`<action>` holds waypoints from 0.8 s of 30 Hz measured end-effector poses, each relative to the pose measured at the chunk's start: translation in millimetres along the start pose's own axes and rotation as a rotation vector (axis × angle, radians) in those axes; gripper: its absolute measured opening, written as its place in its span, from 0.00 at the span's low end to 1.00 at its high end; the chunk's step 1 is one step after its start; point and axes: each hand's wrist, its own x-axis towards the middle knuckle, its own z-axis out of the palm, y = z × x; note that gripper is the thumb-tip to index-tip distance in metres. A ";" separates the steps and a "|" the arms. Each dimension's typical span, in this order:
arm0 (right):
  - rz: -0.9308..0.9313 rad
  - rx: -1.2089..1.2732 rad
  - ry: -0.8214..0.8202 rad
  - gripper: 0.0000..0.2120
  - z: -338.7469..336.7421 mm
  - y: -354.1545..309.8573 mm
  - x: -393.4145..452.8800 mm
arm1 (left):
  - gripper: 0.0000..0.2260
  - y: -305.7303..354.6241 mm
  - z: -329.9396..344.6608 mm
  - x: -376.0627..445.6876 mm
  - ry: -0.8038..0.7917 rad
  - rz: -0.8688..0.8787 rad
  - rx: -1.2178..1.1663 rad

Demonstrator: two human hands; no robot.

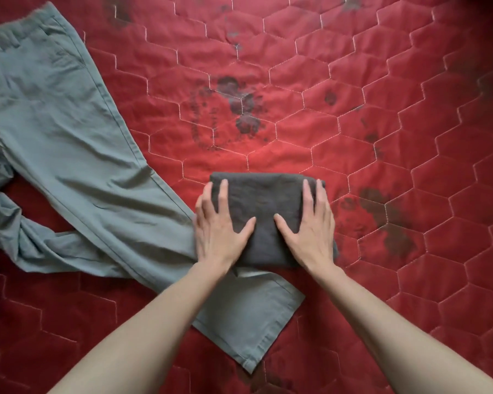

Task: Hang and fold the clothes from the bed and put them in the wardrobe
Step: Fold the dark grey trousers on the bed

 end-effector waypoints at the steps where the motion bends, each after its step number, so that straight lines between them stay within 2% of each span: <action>1: 0.129 0.101 0.021 0.46 -3.8 -3.3 -2.4 | 0.45 4.4 -5.3 -2.1 0.017 -0.167 -0.123; 3: 0.314 0.213 0.050 0.47 -11.8 -6.6 -5.6 | 0.45 15.1 -15.8 -3.9 -0.022 -0.435 -0.323; 4: 0.372 0.256 0.051 0.47 -16.6 -7.3 -5.6 | 0.42 18.6 -20.1 -2.5 -0.042 -0.513 -0.375; 8: 0.522 0.395 -0.099 0.42 -33.5 -10.5 4.2 | 0.33 14.3 -31.6 15.1 -0.145 -0.684 -0.594; 11: 0.530 0.466 -0.187 0.34 -38.4 -12.2 10.5 | 0.27 4.2 -33.0 22.0 -0.264 -0.664 -0.698; 14: 0.528 0.484 -0.256 0.43 -36.2 -10.6 12.8 | 0.20 4.0 -35.4 18.4 -0.320 -0.602 -0.818; 16: 0.491 0.535 -0.277 0.41 -34.0 -4.2 13.9 | 0.17 6.1 -39.0 16.5 -0.386 -0.605 -0.876; 20: 0.430 0.769 -0.318 0.29 -46.1 -1.9 13.7 | 0.23 0.7 -51.2 14.7 -0.528 -0.694 -0.964; 24: 0.352 0.822 -0.310 0.28 -73.0 -10.0 13.8 | 0.17 1.8 -75.5 6.8 -0.572 -0.663 -1.103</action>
